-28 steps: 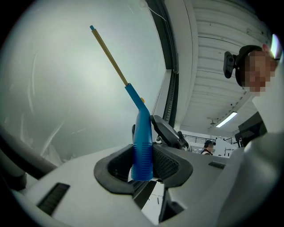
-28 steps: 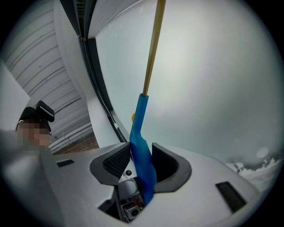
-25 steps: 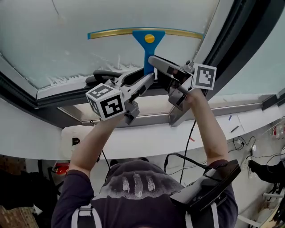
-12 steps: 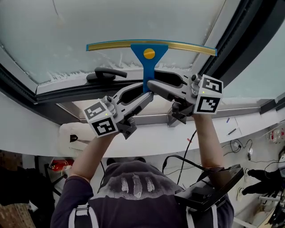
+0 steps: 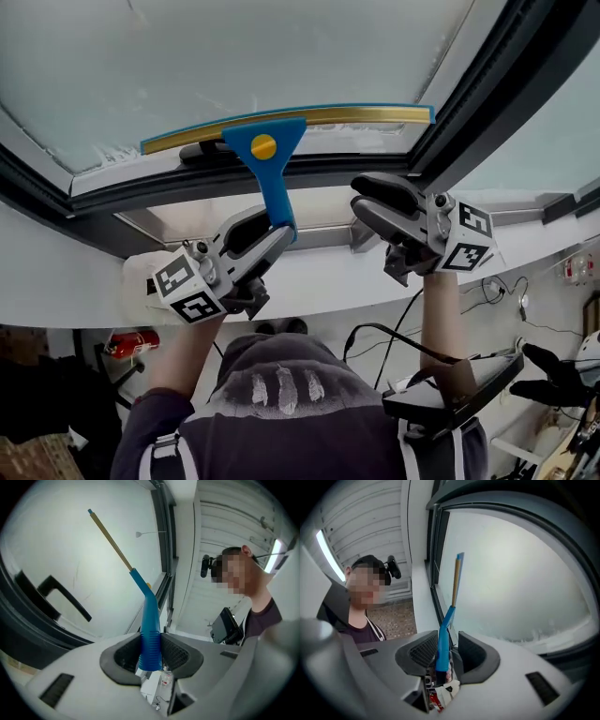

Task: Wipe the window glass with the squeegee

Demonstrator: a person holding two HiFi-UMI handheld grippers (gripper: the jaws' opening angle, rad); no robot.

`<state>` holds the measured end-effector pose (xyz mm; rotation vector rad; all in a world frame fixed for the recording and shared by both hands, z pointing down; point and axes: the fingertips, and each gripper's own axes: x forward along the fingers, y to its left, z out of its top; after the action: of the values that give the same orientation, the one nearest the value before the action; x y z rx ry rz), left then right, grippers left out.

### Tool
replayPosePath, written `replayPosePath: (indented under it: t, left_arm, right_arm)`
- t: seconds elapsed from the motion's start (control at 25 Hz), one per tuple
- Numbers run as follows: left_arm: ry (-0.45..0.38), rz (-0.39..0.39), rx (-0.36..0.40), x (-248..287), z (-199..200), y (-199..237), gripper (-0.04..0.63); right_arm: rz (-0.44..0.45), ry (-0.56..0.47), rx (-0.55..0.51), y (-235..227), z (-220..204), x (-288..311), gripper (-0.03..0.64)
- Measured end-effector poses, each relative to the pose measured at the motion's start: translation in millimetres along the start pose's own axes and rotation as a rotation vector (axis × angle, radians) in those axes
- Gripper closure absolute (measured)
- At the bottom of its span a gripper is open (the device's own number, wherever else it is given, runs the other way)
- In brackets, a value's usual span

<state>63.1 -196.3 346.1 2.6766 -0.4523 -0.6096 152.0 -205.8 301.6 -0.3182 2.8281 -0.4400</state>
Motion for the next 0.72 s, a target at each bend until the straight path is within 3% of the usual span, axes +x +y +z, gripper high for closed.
replayPosePath:
  t: [0.12,0.2,0.32,0.4,0.56,0.72]
  left_arm:
    - [-0.003,-0.014,0.007,-17,4,-3,0.459]
    - [0.005,-0.036,-0.025,-39,3,-6,0.459]
    - [0.051,-0.066,-0.072,-68,-9,-11,0.459]
    - [0.065,-0.071,-0.093,-79,-14,-11,0.459]
    - [0.110,-0.100,-0.081,-88,-31,-15,0.459]
    - [0.176,-0.184,-0.146,-85,-56,-37,0.459]
  right_arm:
    - [-0.017,-0.036,0.075,-1,-22,-16,0.480]
    - [-0.090,-0.048,0.116,6,-48,-15,0.482]
    - [-0.212,-0.066,0.187,22,-99,-12,0.567]
    - [-0.239,-0.086,0.241,24,-123,-7,0.612]
    - [-0.278,-0.105,0.277,34,-150,7,0.612]
    - [-0.340,-0.210,0.301,65,-153,-18,0.612]
